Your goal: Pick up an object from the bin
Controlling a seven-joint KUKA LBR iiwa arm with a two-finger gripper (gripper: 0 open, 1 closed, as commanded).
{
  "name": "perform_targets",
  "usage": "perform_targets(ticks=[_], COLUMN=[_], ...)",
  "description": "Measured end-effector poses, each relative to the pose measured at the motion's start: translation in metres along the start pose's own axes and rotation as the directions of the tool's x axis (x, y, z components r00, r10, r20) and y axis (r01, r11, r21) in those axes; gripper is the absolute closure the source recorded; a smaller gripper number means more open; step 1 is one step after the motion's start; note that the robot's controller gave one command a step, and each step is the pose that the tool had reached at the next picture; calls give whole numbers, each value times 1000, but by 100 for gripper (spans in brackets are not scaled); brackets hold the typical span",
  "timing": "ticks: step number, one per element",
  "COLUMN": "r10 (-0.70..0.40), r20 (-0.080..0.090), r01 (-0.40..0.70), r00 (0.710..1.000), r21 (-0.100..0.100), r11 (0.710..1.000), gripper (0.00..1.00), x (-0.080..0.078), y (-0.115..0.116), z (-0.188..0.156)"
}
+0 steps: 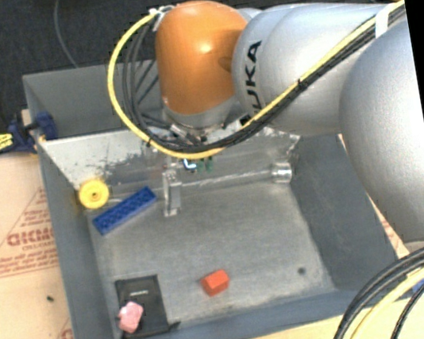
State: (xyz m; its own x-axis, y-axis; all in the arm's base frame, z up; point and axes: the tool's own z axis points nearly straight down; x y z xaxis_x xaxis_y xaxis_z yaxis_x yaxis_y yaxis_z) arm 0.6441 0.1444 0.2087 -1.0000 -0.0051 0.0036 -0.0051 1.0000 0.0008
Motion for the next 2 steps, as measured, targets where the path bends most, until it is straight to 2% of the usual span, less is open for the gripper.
perform_targets(ticks=[1,2], r10=[3,-67], r20=[8,-5], r01=[-3,67], r00=[1000,998], r21=[-1,0], r11=[1000,998], gripper=[0,0], x=[-1,18], y=[-1,38], z=[-6,72])
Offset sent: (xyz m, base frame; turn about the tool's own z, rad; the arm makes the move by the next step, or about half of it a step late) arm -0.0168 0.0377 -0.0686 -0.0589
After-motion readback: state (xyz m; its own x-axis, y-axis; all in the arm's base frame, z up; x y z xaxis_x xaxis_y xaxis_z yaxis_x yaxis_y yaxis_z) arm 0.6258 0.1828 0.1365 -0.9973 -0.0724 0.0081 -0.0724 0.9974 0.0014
